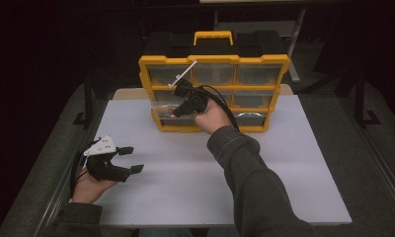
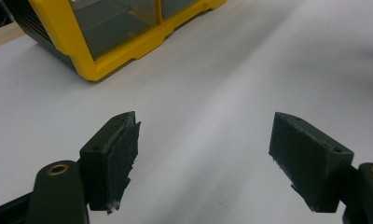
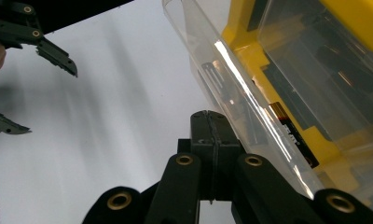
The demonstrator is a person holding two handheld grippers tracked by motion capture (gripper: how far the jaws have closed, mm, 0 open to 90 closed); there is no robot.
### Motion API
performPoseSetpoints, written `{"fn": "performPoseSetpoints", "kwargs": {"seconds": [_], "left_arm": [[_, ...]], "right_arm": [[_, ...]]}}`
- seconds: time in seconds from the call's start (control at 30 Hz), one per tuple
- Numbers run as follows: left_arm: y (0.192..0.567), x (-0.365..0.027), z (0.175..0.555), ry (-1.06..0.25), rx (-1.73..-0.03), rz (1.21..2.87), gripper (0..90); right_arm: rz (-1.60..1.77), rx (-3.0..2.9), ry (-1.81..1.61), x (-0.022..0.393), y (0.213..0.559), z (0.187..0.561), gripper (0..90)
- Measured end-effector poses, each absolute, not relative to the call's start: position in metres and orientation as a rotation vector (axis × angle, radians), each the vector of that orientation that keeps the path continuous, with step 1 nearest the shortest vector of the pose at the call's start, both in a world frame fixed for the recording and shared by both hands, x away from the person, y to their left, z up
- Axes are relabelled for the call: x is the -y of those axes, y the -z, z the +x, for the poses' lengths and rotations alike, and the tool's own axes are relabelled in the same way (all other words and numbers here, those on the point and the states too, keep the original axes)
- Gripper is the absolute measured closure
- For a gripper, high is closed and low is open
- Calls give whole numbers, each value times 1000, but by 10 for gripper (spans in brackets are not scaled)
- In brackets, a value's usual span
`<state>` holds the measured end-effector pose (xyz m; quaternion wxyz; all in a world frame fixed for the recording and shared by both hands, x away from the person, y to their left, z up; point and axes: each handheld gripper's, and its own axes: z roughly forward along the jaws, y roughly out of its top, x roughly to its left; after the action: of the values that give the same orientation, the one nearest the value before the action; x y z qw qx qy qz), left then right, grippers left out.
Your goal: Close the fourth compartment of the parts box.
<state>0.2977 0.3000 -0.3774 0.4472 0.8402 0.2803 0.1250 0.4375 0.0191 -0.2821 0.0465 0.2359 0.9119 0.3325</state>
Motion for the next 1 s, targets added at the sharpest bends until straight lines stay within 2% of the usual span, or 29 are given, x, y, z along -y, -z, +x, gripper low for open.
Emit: {"fn": "performPoseSetpoints", "kwargs": {"seconds": [1.0], "left_arm": [[376, -299, 298, -311, -690, 2088, 236]], "right_arm": [[785, -2701, -934, -13, 274, 456, 892]]}}
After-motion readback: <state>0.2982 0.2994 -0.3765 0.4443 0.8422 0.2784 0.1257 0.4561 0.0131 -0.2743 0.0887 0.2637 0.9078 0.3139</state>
